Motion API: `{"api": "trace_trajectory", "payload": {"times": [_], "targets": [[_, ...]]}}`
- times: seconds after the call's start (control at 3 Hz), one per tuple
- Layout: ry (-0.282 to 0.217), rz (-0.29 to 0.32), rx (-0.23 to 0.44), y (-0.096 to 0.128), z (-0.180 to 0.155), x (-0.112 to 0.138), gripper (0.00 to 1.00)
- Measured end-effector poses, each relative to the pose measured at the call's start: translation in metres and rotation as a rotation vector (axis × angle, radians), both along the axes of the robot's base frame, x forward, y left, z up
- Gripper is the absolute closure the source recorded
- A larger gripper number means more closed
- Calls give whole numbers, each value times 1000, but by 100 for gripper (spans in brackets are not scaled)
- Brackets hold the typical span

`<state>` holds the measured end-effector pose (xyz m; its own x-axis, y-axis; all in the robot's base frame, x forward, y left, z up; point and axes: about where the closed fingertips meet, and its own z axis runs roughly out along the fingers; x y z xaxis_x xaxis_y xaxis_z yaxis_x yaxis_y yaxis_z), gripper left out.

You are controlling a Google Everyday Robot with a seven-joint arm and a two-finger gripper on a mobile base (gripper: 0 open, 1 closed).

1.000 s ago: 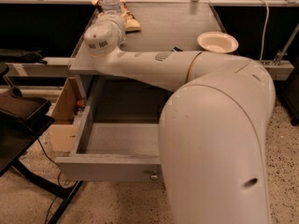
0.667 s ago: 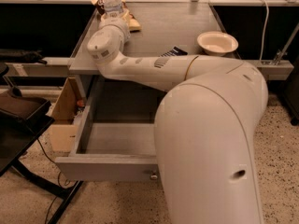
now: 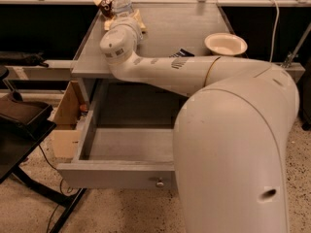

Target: Pick blue plastic bottle from top drawer and place on counter

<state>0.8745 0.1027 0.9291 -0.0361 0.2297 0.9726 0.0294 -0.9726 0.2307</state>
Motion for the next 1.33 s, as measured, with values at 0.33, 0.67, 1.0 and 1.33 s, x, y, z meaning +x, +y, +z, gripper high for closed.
{"api": "trace_trajectory", "payload": {"times": [0.33,0.67,1.0,1.33], "targets": [[6,3,-10,1,-5,0,74],[2,1,-8,1,-4,0,51],[2,1,-8,1,-4,0,28],[2,1,-8,1,-3,0,0]]}}
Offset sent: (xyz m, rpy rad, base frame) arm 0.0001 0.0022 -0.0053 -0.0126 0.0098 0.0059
